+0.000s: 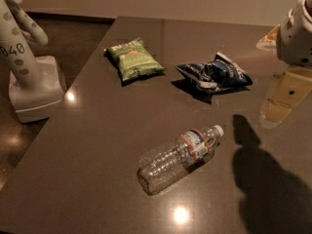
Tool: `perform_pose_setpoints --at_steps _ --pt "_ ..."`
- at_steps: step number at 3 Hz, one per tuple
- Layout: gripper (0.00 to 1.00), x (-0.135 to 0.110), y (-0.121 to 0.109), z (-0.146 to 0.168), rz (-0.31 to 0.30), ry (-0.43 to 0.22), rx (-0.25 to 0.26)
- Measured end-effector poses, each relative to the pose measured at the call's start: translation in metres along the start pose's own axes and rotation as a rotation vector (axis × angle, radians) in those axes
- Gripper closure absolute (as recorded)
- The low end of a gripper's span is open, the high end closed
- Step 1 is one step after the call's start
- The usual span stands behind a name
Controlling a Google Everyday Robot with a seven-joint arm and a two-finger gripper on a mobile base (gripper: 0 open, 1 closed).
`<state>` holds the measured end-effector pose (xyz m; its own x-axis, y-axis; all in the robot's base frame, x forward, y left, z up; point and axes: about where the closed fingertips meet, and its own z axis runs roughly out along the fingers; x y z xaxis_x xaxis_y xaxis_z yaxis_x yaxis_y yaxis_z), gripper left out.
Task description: Move green jalapeno chip bag near water bottle
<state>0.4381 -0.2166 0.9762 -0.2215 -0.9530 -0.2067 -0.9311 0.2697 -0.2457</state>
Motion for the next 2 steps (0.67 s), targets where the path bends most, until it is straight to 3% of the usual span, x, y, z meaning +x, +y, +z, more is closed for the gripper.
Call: perform_pose_setpoints --at_steps 1,2 --pt "0.00 0.000 0.000 0.000 0.000 0.000 0.000" --pt "0.00 -0.024 -0.001 -0.004 -0.004 -0.034 0.003"
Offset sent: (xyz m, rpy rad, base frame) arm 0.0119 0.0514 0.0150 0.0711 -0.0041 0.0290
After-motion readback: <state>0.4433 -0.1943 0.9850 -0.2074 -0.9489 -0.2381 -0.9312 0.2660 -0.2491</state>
